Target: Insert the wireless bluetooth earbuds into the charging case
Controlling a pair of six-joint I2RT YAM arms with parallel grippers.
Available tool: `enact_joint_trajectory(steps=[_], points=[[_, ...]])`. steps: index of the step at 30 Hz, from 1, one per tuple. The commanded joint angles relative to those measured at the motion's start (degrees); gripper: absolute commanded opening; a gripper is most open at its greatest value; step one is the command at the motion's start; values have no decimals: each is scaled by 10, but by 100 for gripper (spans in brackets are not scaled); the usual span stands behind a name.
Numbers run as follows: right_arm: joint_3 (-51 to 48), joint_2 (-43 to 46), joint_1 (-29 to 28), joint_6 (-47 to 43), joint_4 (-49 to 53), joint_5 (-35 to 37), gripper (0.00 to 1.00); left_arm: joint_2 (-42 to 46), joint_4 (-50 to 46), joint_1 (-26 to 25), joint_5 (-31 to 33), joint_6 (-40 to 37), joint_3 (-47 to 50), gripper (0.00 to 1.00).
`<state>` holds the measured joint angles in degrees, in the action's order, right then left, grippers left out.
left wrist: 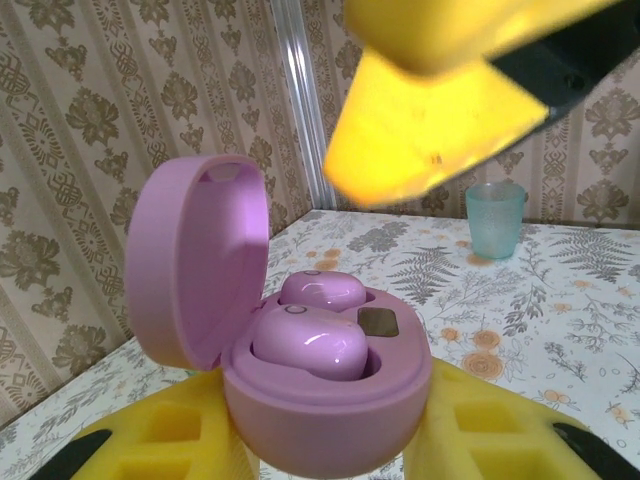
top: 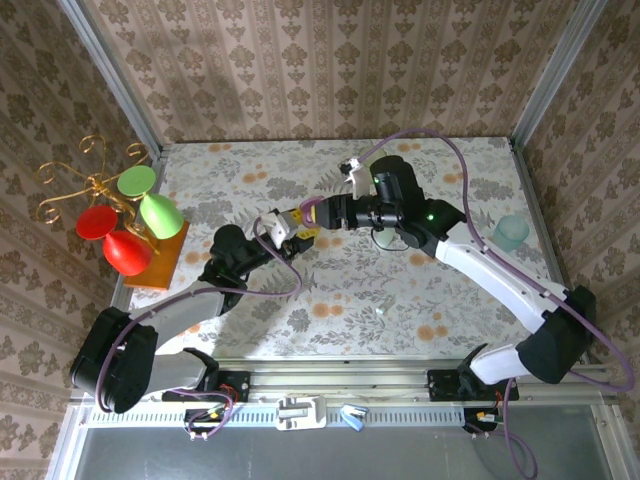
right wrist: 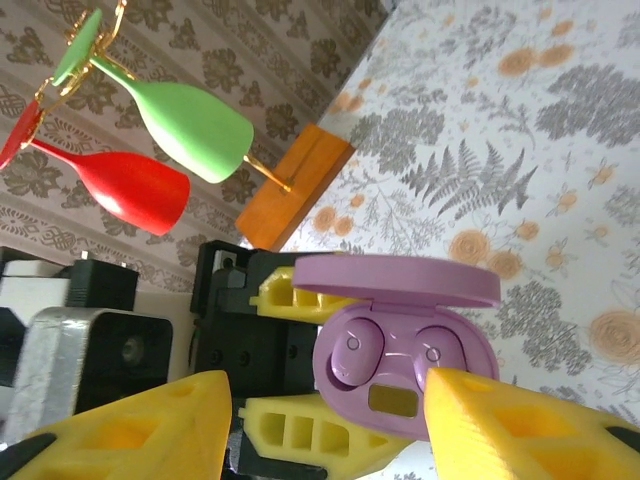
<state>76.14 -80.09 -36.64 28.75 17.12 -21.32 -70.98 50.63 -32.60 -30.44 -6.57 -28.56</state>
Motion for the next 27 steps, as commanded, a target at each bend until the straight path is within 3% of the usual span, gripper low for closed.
enact_joint_trajectory(steps=[1, 14, 27], points=[[9, 38, 0, -22, 11, 42, 54, 3, 25, -3, -28, -11, -3, 24], [110, -61, 11, -64, 118, 52, 44, 4, 26, -2, -86, 6, -17, 25], [31, -1, 12, -63, 103, 33, 41, -8, 49, -2, -48, 28, -27, 25]])
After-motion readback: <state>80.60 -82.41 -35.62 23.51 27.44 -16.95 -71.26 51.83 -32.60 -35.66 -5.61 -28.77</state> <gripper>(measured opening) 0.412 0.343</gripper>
